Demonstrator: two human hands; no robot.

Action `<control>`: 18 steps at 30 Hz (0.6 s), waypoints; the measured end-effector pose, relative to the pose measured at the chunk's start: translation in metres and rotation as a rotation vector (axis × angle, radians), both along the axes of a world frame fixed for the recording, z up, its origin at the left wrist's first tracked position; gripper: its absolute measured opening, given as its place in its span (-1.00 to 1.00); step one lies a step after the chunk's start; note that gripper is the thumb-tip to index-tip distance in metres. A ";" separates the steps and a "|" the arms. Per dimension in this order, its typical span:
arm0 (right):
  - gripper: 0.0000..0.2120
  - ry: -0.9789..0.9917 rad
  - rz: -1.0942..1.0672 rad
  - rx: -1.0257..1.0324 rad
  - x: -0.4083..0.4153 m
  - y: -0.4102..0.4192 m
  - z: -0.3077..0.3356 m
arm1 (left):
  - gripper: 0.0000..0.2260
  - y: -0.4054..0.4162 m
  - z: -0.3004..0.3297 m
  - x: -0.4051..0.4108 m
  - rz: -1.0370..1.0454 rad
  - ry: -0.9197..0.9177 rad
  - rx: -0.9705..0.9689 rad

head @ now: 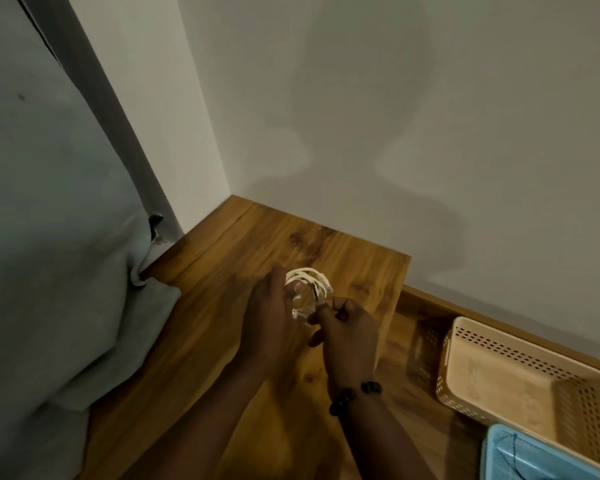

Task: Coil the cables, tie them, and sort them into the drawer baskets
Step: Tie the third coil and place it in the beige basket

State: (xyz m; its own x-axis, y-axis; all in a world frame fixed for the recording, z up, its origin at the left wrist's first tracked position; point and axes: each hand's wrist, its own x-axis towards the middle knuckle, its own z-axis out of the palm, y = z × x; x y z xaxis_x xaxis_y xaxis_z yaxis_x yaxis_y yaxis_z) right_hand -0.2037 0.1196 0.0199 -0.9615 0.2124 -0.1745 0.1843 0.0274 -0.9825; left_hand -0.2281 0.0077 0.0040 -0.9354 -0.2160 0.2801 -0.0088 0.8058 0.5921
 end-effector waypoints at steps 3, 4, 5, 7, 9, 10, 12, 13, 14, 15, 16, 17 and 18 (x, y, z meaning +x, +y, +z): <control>-0.90 -0.045 -0.056 0.021 0.012 -0.006 0.009 | -0.78 0.012 0.014 0.018 -0.025 0.107 -0.071; -0.89 -0.046 -0.071 0.014 0.017 -0.007 0.013 | -0.76 0.015 0.019 0.025 -0.045 0.131 -0.101; -0.87 -0.047 -0.084 -0.016 0.023 -0.008 0.016 | -0.75 0.018 0.022 0.031 -0.066 0.140 -0.127; -0.85 -0.071 -0.132 -0.180 0.032 -0.008 0.025 | -0.73 0.023 0.027 0.042 -0.104 0.148 -0.145; -0.88 -0.181 -0.184 -0.437 0.039 -0.008 0.033 | -0.76 0.027 0.032 0.051 -0.144 0.175 -0.130; -0.90 -0.258 -0.193 -0.565 0.043 -0.007 0.037 | -0.79 0.029 0.034 0.056 -0.157 0.187 -0.104; -0.92 -0.380 -0.181 -0.773 0.050 -0.007 0.044 | -0.83 0.031 0.038 0.065 -0.165 0.196 -0.005; -0.89 -0.399 -0.159 -0.821 0.053 -0.008 0.046 | -0.83 0.031 0.039 0.068 -0.166 0.194 0.050; -0.86 -0.388 -0.132 -0.831 0.057 -0.007 0.049 | -0.81 0.031 0.043 0.073 -0.174 0.195 0.099; -0.84 -0.366 -0.104 -0.823 0.061 -0.007 0.052 | -0.76 0.031 0.046 0.078 -0.189 0.204 0.142; -0.84 -0.344 -0.083 -0.805 0.066 -0.006 0.055 | -0.69 0.030 0.051 0.084 -0.204 0.217 0.180; -0.85 -0.324 -0.075 -0.783 0.070 -0.005 0.058 | -0.64 0.030 0.054 0.089 -0.216 0.235 0.214; -0.86 -0.305 -0.077 -0.756 0.074 -0.004 0.061 | -0.64 0.030 0.057 0.093 -0.222 0.244 0.237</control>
